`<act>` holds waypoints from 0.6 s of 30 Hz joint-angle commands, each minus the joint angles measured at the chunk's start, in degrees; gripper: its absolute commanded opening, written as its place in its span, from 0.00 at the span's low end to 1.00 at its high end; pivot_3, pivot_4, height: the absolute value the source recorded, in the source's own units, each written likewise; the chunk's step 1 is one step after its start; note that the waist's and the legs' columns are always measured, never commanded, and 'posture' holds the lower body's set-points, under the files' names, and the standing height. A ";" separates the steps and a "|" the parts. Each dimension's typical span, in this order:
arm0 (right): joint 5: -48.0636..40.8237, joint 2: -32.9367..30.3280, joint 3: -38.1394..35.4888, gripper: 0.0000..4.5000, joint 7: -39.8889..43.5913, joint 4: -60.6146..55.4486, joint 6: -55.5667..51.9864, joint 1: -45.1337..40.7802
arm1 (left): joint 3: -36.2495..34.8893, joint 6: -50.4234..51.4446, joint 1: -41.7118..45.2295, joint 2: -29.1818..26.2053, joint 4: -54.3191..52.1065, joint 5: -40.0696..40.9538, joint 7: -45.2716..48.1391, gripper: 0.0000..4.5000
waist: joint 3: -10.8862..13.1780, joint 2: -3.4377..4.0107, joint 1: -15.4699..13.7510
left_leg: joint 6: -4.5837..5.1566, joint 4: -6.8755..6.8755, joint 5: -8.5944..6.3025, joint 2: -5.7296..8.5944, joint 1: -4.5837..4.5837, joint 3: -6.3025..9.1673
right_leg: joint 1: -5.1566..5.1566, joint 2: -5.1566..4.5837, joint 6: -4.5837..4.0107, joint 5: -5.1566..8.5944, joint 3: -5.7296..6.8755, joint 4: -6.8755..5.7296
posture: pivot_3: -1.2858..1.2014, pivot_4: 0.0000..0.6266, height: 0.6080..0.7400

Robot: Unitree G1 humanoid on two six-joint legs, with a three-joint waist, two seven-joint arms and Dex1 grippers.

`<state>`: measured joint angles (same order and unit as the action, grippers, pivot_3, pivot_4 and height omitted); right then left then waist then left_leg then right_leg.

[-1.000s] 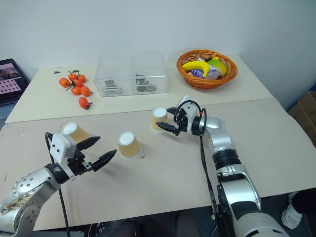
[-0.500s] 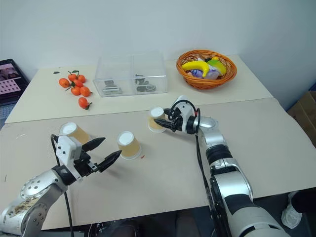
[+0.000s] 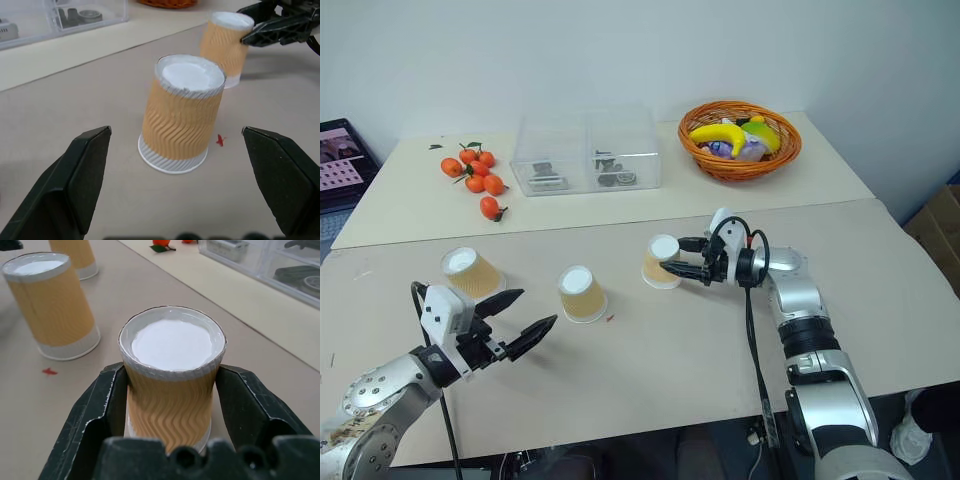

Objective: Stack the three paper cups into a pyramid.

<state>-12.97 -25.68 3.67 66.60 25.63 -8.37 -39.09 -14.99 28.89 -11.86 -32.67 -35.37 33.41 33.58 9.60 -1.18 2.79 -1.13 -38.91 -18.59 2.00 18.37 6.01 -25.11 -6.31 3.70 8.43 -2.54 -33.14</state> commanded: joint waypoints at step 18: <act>-2.59 4.96 5.84 0.55 -0.43 -14.44 -5.76 5.39 | -0.97 -1.19 1.89 0.49 -2.10 0.70 -2.27 1.00 | 0.00 0.00 -0.16 | -0.05 -0.01 0.01 -0.04 0.00 0.00 | -0.01 0.05 -0.06 -0.03 0.00 0.00 | 0.52 0.24 0.99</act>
<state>-14.81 -21.00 9.67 66.23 11.64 -14.62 -33.21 -14.96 28.82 -10.08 -32.35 -35.39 33.91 31.70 9.60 -1.18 2.63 -1.18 -38.92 -18.59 1.96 18.36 6.01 -25.12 -6.25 3.64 8.41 -2.54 -33.14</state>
